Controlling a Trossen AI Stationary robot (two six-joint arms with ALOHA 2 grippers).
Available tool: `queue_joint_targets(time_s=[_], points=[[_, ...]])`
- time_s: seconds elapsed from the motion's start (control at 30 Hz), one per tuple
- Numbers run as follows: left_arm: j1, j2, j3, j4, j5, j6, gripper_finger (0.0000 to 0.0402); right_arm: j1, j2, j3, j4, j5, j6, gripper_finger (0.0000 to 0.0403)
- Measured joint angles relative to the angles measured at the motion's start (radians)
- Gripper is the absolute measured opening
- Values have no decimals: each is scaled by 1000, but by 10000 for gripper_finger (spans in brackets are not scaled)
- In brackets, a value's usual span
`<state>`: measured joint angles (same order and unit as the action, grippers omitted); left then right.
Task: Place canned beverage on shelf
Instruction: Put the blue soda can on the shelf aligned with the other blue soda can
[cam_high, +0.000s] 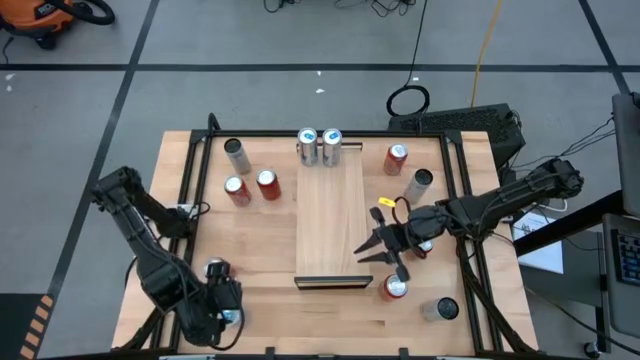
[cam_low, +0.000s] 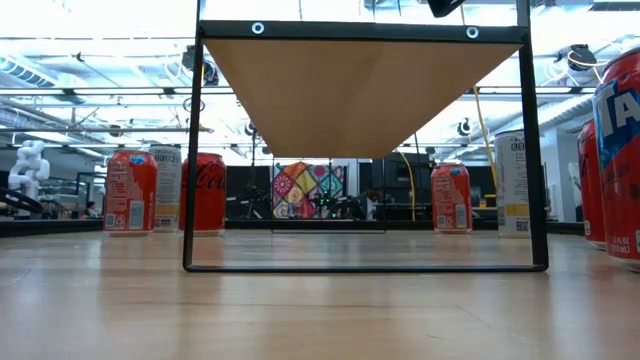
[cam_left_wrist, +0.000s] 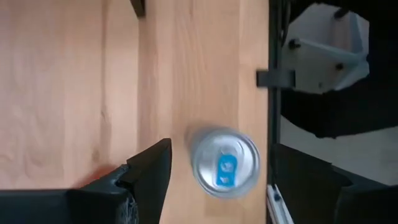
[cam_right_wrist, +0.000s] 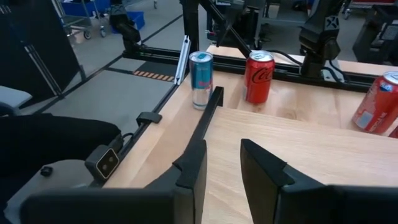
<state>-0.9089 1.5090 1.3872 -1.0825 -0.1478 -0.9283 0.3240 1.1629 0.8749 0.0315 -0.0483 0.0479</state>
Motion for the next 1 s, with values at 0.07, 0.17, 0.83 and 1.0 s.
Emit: queue_joint_targets(time_s=[0.07, 0.17, 0.83, 1.0], points=[[-6, 6, 0, 2, 9, -15, 284, 5, 0, 0, 0, 0, -5, 75], [-16, 23, 0, -2, 9, -44, 313, 6, 0, 0, 1, 0, -17, 75], [-25, 149, -1, 26, -1, -63, 398, 5, 0, 0, 1, 0, -37, 75], [-38, 168, -1, 27, 10, -87, 398, 5, 0, 0, 1, 0, -36, 75]])
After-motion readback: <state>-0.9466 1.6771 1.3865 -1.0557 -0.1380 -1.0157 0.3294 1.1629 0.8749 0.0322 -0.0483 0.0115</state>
